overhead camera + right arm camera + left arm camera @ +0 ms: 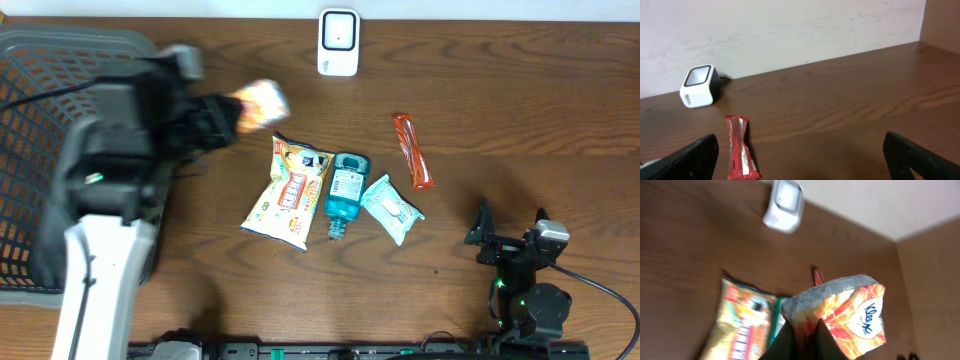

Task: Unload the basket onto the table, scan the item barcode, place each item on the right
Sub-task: 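Carry the tissue pack out and set it beside the red stick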

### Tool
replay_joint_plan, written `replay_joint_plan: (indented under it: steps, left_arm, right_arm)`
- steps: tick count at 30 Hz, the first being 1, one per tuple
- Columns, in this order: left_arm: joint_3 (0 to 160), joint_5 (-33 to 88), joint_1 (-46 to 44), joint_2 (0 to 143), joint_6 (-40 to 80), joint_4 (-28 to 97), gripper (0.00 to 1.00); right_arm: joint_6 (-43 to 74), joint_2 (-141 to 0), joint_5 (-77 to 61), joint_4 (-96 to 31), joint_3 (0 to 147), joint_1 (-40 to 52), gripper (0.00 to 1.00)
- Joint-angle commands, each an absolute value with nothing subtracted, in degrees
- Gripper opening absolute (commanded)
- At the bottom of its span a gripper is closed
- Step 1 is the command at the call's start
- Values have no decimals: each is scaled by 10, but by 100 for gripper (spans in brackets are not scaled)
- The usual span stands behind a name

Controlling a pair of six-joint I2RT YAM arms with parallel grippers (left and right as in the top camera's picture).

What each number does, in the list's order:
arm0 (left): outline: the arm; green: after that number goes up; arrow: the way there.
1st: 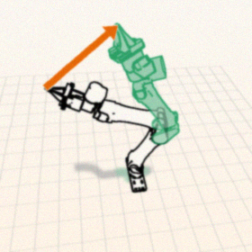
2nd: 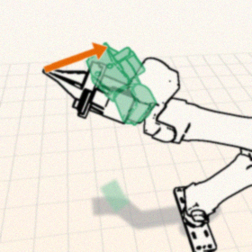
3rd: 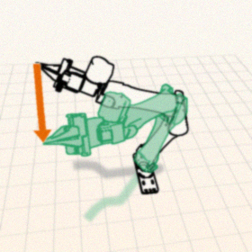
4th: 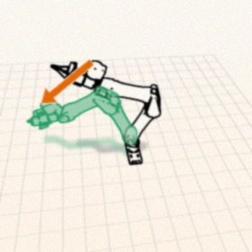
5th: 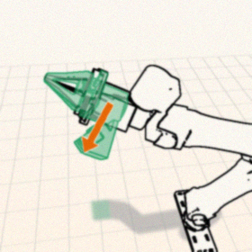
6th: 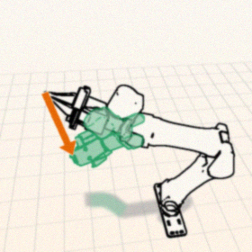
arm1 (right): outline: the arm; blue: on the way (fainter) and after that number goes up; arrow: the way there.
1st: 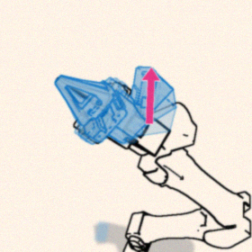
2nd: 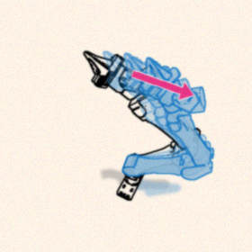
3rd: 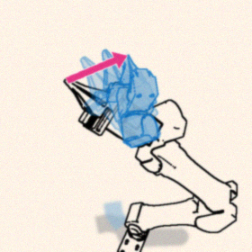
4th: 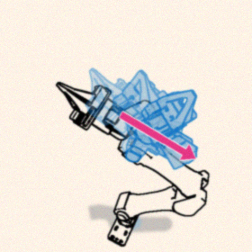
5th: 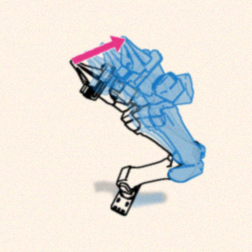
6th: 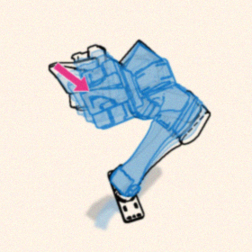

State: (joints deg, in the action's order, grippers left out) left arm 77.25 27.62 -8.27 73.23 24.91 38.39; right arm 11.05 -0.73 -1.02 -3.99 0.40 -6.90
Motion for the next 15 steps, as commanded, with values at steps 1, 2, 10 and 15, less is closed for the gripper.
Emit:
replay_joint_plan:
  steps: [1,2,10,15]
  left_arm:
    - [766,211,-165,776,309,366,8]
    - [766,201,-189,793,323,355,7]
    - [766,198,-333,950,418,190,7]
    - [766,198,-380,1051,526,57,7]
  right_arm:
    - [104,-5,-5,-41,3,-72,99]
    - [104,-5,-6,-41,3,-72,99]
    - [104,-5,-6,-41,3,-72,99]
    - [104,-5,-5,-41,3,-72,99]
